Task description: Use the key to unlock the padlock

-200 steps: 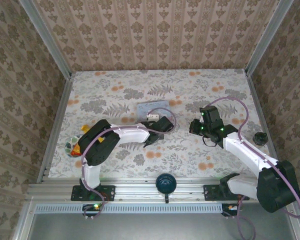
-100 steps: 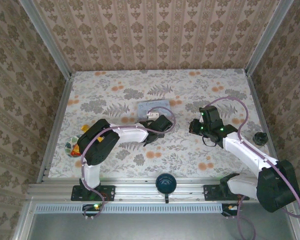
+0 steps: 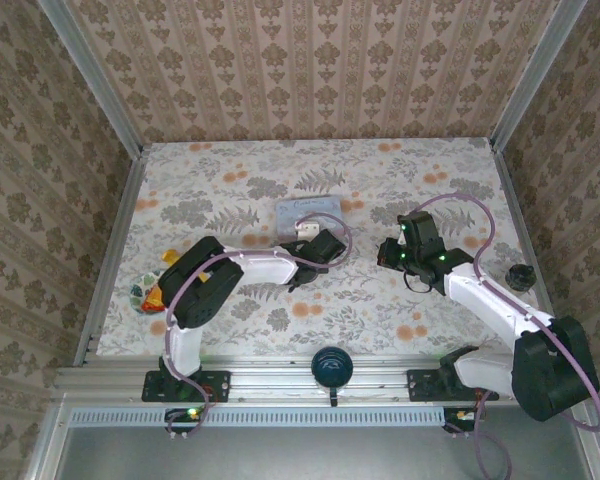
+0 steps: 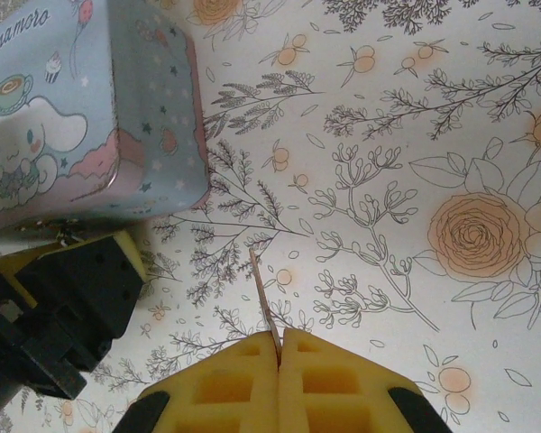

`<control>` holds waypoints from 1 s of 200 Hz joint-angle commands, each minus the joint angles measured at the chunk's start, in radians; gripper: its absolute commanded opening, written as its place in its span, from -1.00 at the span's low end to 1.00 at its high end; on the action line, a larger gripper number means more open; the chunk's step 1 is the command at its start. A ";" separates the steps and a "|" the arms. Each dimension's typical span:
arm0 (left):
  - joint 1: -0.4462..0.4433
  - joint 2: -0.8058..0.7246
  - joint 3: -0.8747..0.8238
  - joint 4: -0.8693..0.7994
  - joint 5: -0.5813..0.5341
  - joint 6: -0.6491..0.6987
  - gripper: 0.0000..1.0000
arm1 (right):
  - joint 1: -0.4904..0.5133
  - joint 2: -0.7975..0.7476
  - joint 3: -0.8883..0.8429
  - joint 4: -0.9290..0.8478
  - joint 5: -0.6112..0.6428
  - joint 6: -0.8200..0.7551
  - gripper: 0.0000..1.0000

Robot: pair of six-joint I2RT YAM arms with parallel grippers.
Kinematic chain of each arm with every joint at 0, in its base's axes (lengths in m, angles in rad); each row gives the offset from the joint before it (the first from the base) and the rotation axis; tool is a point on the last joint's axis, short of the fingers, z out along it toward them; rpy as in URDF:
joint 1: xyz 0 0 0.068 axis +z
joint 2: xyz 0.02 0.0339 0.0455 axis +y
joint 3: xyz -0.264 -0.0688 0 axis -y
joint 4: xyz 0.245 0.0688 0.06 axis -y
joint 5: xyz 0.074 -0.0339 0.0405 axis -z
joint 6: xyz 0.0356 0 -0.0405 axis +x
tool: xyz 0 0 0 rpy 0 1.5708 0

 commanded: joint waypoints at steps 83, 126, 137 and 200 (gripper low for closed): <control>0.002 0.077 -0.014 0.230 -0.104 0.147 -0.02 | 0.006 0.011 -0.007 0.017 -0.015 0.011 -1.00; 0.020 0.093 -0.003 0.243 -0.077 0.164 -0.36 | 0.006 0.001 -0.018 0.020 -0.017 0.011 -1.00; 0.021 0.086 0.000 0.242 -0.070 0.180 -0.39 | 0.006 -0.006 -0.028 0.025 -0.019 0.010 -1.00; 0.019 -0.001 -0.003 0.168 0.012 0.218 -0.52 | 0.010 -0.082 -0.112 0.059 -0.027 0.010 -1.00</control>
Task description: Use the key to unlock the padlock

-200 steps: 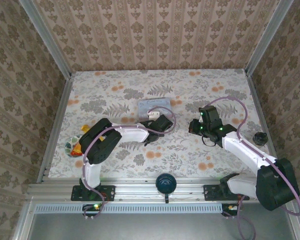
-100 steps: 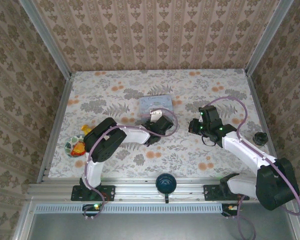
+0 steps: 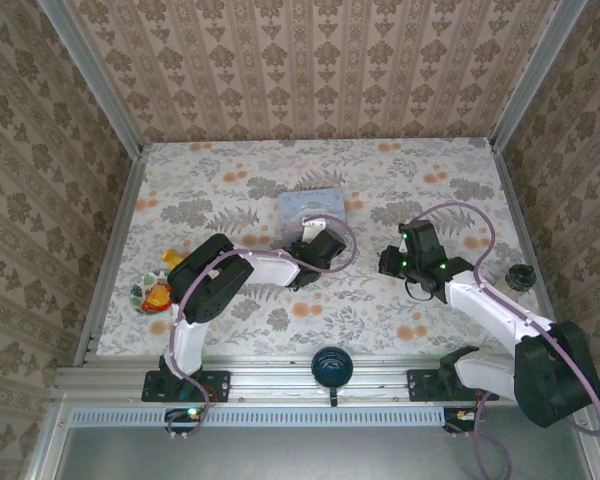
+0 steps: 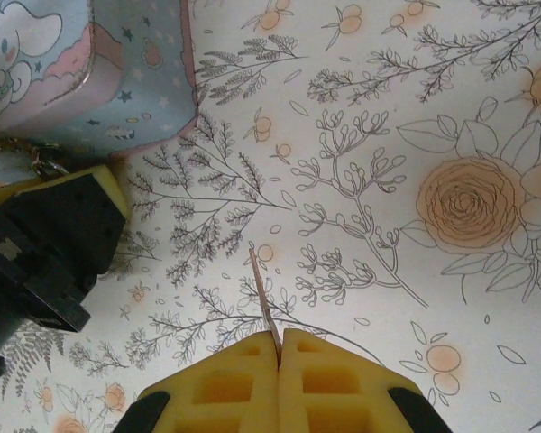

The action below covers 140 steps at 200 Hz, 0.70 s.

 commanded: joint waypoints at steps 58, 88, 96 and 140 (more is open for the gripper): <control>0.008 -0.122 0.039 -0.216 0.235 -0.118 -0.61 | 0.024 -0.088 -0.074 0.030 -0.019 0.029 -1.00; 0.008 -0.142 0.028 -0.225 0.328 -0.217 -0.61 | 0.044 -0.085 -0.110 0.068 -0.034 0.052 -1.00; 0.008 -0.149 0.027 -0.226 0.353 -0.244 -0.60 | 0.051 -0.088 -0.124 0.086 -0.040 0.059 -1.00; 0.020 -0.177 -0.010 -0.179 0.480 -0.381 -0.59 | 0.077 -0.114 -0.209 0.204 -0.078 0.095 -1.00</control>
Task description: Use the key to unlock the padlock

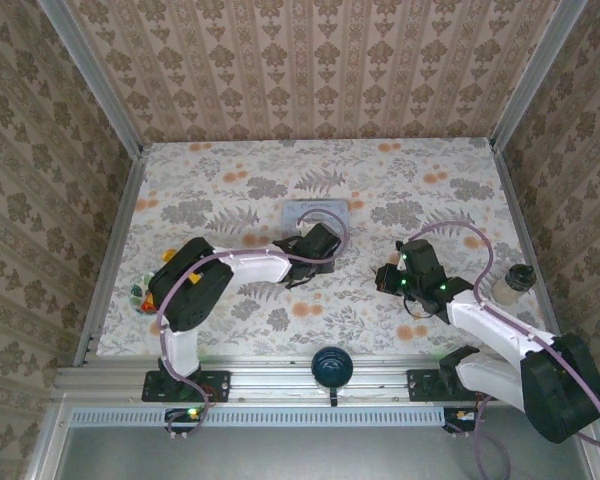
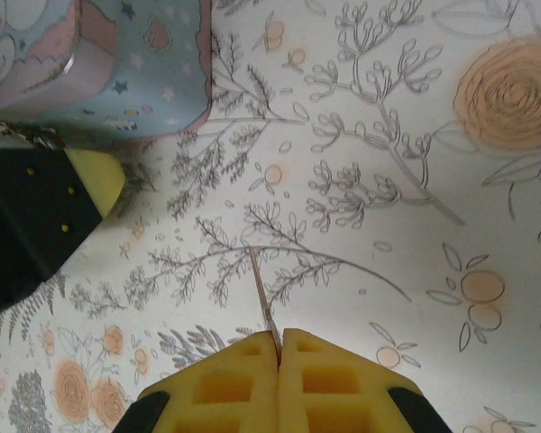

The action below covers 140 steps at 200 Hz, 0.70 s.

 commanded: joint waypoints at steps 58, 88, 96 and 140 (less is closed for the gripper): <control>0.037 -0.060 -0.050 0.120 0.263 -0.238 -0.57 | 0.086 -0.019 -0.100 0.247 -0.081 -0.012 -1.00; 0.049 -0.055 -0.049 0.132 0.307 -0.262 -0.56 | 0.131 0.025 -0.112 0.339 -0.065 -0.033 -1.00; 0.052 -0.056 -0.053 0.138 0.312 -0.268 -0.56 | 0.140 0.038 -0.118 0.373 -0.060 -0.029 -1.00; 0.058 -0.061 -0.077 0.174 0.332 -0.294 -0.55 | 0.183 0.097 -0.131 0.497 -0.019 -0.009 -1.00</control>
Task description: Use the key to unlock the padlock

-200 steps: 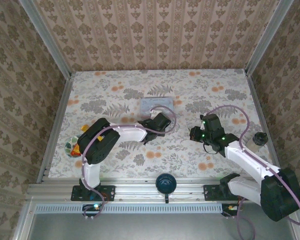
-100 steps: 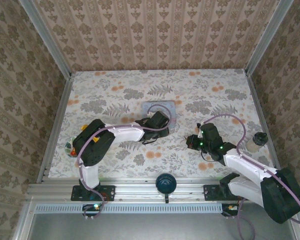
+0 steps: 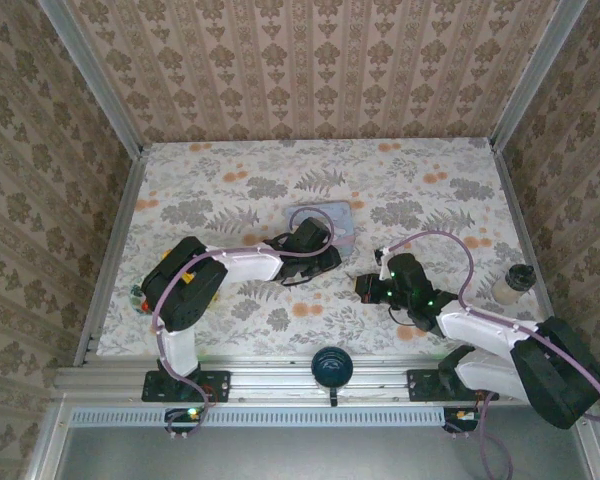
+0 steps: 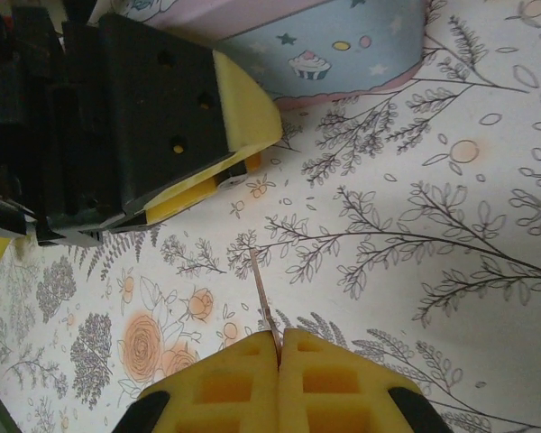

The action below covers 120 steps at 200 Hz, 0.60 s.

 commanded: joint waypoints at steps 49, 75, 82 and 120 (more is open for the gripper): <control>0.004 -0.021 -0.044 0.096 0.054 -0.072 -0.53 | 0.054 0.094 -0.005 0.187 0.064 0.012 -1.00; 0.004 -0.018 -0.046 0.111 0.060 -0.075 -0.52 | 0.060 0.139 -0.017 0.251 0.080 0.042 -1.00; 0.005 -0.019 -0.046 0.109 0.060 -0.075 -0.52 | 0.062 0.149 -0.019 0.264 0.083 0.048 -1.00; 0.006 -0.022 -0.047 0.111 0.063 -0.075 -0.52 | 0.081 0.219 -0.008 0.331 0.113 0.072 -1.00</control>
